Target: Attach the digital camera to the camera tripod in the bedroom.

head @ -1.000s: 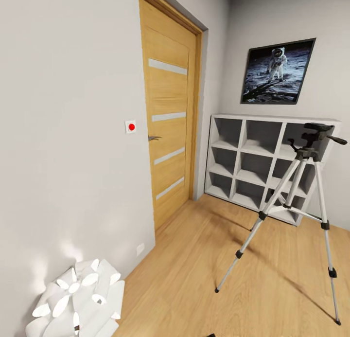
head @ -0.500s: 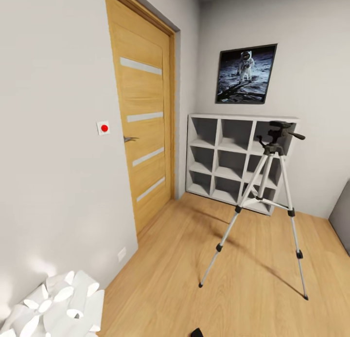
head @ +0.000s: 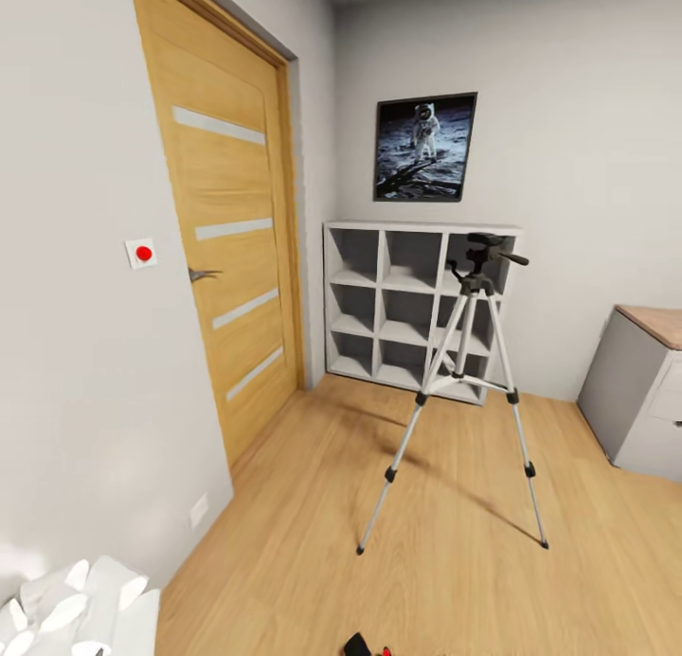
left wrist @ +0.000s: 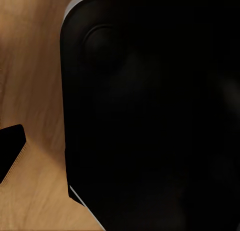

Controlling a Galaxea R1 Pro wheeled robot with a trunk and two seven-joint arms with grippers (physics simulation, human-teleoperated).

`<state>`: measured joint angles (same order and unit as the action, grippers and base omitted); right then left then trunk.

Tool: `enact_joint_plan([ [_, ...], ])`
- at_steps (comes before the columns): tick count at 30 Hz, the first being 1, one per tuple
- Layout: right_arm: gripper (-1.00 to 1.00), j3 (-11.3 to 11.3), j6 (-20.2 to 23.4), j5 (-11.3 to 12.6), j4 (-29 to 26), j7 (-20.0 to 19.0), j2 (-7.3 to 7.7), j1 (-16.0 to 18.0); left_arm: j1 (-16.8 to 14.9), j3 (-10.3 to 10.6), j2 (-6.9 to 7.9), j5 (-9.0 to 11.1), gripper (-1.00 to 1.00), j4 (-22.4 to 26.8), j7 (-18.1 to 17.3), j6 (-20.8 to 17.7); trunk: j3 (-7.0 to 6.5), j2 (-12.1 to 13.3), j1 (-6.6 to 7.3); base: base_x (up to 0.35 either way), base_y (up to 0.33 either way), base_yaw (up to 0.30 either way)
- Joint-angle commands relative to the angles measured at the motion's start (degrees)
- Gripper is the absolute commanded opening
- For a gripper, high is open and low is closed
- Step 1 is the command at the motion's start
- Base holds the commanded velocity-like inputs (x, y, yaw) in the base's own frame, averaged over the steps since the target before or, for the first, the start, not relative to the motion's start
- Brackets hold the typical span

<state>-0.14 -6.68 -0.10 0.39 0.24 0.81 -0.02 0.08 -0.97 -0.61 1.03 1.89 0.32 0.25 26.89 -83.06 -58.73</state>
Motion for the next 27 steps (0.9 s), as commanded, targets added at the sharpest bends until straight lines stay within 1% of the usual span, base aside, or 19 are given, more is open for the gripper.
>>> enact_joint_plan([
  [1, 1.0, 0.0, -0.2, 0.0, 0.0, 0.0, -0.01, 0.0, 0.0, -0.1, -0.01, 0.1, 1.0, 0.0, 0.0, 0.0, 0.04, 0.0, 0.0, 0.0, 0.0, -0.286],
  [27, 1.0, 0.0, -0.2, -0.1, 0.0, 0.0, 0.03, 0.0, 0.0, -0.1, -0.01, 0.1, 1.0, 0.0, 0.0, 0.0, 0.04, 0.0, 0.0, 0.0, 0.0, -0.287],
])
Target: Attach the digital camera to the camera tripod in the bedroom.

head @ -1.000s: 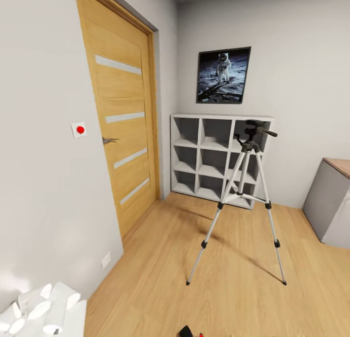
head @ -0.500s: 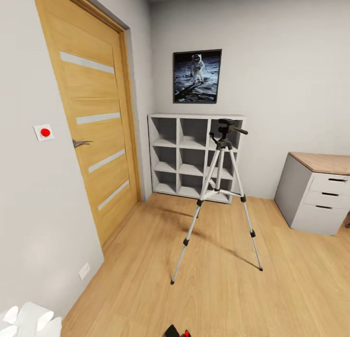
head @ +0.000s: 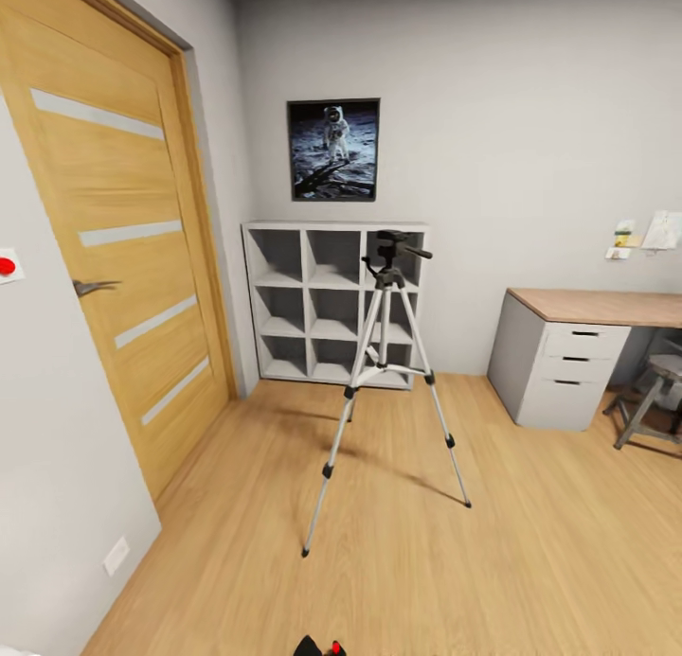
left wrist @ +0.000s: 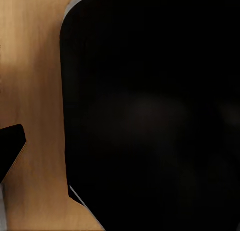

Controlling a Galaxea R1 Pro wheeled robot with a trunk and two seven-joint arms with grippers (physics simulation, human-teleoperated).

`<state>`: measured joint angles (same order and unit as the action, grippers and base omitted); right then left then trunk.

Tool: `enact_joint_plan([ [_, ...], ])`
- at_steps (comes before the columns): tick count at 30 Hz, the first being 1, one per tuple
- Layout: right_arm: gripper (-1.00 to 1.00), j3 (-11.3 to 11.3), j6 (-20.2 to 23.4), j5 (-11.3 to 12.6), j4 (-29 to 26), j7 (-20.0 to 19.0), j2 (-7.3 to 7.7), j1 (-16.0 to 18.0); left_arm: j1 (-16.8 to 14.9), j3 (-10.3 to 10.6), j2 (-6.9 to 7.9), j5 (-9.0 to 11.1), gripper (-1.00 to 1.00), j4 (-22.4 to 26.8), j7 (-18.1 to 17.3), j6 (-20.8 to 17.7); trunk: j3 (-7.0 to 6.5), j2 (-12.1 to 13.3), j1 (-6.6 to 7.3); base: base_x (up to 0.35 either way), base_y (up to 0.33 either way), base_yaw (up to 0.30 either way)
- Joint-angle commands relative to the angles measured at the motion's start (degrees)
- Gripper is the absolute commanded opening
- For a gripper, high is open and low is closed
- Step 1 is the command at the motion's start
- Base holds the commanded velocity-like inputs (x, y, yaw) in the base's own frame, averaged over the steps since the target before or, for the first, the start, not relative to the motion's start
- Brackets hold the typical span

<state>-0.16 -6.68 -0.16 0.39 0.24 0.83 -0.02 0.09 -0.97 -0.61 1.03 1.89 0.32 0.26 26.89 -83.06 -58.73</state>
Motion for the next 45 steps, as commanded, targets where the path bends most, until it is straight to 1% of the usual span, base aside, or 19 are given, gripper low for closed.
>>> enact_joint_plan([
  [1, 1.0, 0.0, -0.2, 0.0, 0.0, 0.0, -0.01, 0.0, 0.0, -0.1, -0.01, 0.1, 1.0, 0.0, 0.0, 0.0, 0.04, 0.0, 0.0, 0.0, 0.0, -0.287],
  [45, 1.0, 0.0, -0.2, 0.0, 0.0, 0.0, 0.05, 0.0, 0.0, -0.1, -0.01, 0.1, 1.0, 0.0, 0.0, 0.0, 0.04, 0.0, 0.0, 0.0, 0.0, -0.281],
])
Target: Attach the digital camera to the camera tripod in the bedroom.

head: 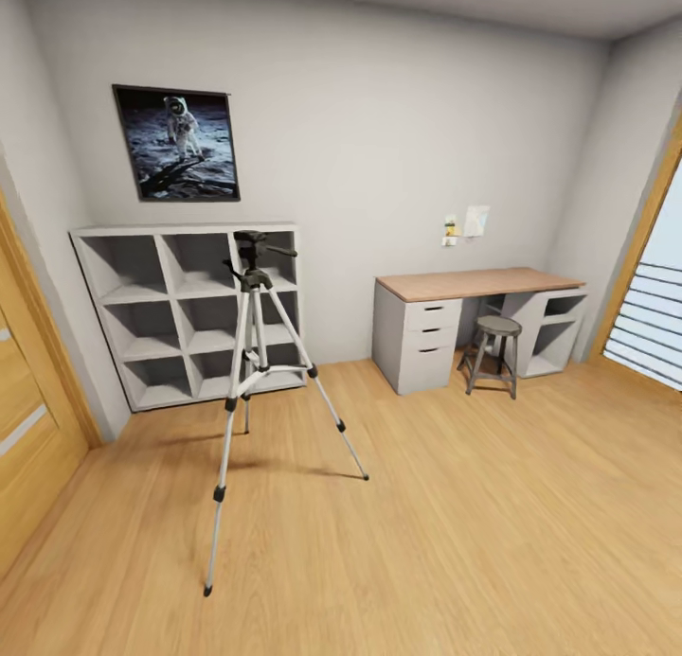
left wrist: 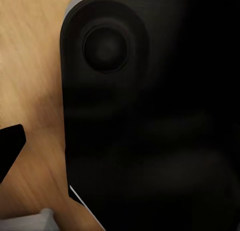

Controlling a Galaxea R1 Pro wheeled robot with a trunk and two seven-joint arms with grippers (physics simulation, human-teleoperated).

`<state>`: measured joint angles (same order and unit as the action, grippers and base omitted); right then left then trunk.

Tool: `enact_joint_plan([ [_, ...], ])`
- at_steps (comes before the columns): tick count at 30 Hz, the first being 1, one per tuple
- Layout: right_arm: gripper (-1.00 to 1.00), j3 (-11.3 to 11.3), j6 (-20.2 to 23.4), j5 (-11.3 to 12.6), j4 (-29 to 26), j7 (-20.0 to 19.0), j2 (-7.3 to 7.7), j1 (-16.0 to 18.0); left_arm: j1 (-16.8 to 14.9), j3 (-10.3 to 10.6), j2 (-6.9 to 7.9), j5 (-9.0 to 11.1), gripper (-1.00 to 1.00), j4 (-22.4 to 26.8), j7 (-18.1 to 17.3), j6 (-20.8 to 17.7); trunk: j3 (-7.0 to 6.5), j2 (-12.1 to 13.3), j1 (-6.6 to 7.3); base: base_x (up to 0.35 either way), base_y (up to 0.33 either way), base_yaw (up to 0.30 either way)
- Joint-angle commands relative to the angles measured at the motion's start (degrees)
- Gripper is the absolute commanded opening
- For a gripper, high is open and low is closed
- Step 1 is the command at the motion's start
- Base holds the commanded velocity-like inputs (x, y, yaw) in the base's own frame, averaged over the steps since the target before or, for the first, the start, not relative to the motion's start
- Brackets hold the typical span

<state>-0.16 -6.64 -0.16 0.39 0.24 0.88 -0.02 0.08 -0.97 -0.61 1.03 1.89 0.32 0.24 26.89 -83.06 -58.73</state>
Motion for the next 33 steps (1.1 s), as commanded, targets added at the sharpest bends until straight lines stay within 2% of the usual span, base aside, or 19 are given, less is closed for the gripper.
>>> enact_joint_plan([
  [1, 1.0, 0.0, -0.2, 0.0, 0.0, 0.0, 0.0, 0.0, 0.0, -0.1, -0.01, 0.1, 1.0, 0.0, 0.0, 0.0, 0.04, 0.0, 0.0, 0.0, 0.0, -0.119],
  [12, 1.0, 0.0, -0.2, 0.0, 0.0, 0.0, 0.0, 0.0, 0.0, -0.1, -0.06, 0.1, 1.0, 0.0, 0.0, 0.0, 0.04, 0.0, 0.0, -0.03, 0.026, -0.035],
  [26, 1.0, -0.1, -0.1, 0.0, 0.0, 0.0, 0.0, 0.0, 0.0, -0.3, -0.01, 0.1, 1.0, 0.0, 0.0, 0.1, 0.04, 0.0, 0.0, -0.213, 0.188, -0.002],
  [33, 1.0, -0.1, -0.2, -0.1, 0.0, 0.0, 0.0, 0.0, 0.0, -0.3, -0.01, 0.1, 1.0, 0.0, 0.0, 0.1, 0.04, 0.0, 0.0, -0.115, 0.089, 0.0],
])
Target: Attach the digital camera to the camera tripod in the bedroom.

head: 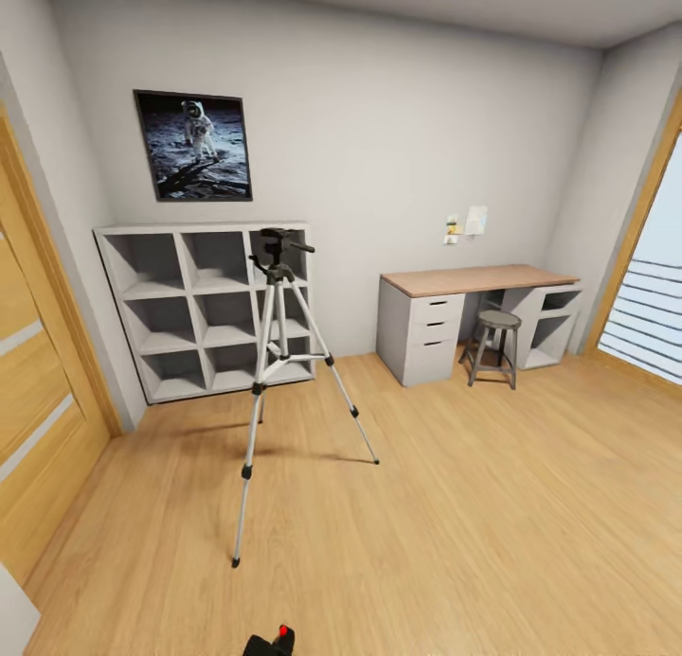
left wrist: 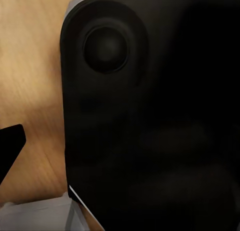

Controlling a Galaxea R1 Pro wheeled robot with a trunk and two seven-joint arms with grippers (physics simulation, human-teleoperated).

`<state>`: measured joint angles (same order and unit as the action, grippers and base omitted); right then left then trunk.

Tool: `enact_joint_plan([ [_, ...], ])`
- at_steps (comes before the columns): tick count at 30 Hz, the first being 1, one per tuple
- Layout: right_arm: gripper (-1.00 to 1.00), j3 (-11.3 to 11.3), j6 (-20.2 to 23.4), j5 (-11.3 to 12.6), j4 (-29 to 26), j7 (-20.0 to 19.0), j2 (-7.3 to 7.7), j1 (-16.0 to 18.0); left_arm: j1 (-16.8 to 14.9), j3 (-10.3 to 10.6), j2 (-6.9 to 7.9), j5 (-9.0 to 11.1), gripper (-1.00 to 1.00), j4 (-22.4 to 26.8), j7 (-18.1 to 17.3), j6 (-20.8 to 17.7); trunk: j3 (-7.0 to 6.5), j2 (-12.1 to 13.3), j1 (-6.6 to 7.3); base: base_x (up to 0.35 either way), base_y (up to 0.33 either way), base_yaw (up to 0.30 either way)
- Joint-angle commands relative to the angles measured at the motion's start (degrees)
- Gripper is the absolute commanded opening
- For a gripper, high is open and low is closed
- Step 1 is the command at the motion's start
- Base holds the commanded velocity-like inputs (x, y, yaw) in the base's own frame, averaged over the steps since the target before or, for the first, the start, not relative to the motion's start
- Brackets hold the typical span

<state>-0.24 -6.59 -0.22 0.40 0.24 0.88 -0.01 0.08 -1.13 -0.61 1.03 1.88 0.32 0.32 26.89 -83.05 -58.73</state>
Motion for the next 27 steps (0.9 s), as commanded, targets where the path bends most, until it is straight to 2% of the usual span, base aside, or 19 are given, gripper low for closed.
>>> enact_joint_plan([
  [1, 1.0, 0.0, -0.3, 0.0, 0.0, 0.0, 0.0, 0.0, 0.0, -0.1, -0.01, 0.1, 1.0, 0.0, 0.0, 0.0, 0.04, 0.0, 0.0, -0.036, 0.027, 0.0],
  [18, 1.0, 0.0, -0.1, 0.0, 0.0, 0.0, 0.0, 0.0, 0.0, 0.0, -0.01, 0.1, 1.0, 0.0, 0.0, 0.0, 0.04, 0.0, 0.0, -0.008, 0.008, 0.0],
  [27, 1.0, 0.0, -0.2, 0.0, 0.0, 0.0, 0.0, 0.0, 0.0, 0.0, -0.01, 0.1, 1.0, 0.0, 0.0, -0.1, 0.04, 0.0, 0.0, 0.0, 0.171, 0.0],
])
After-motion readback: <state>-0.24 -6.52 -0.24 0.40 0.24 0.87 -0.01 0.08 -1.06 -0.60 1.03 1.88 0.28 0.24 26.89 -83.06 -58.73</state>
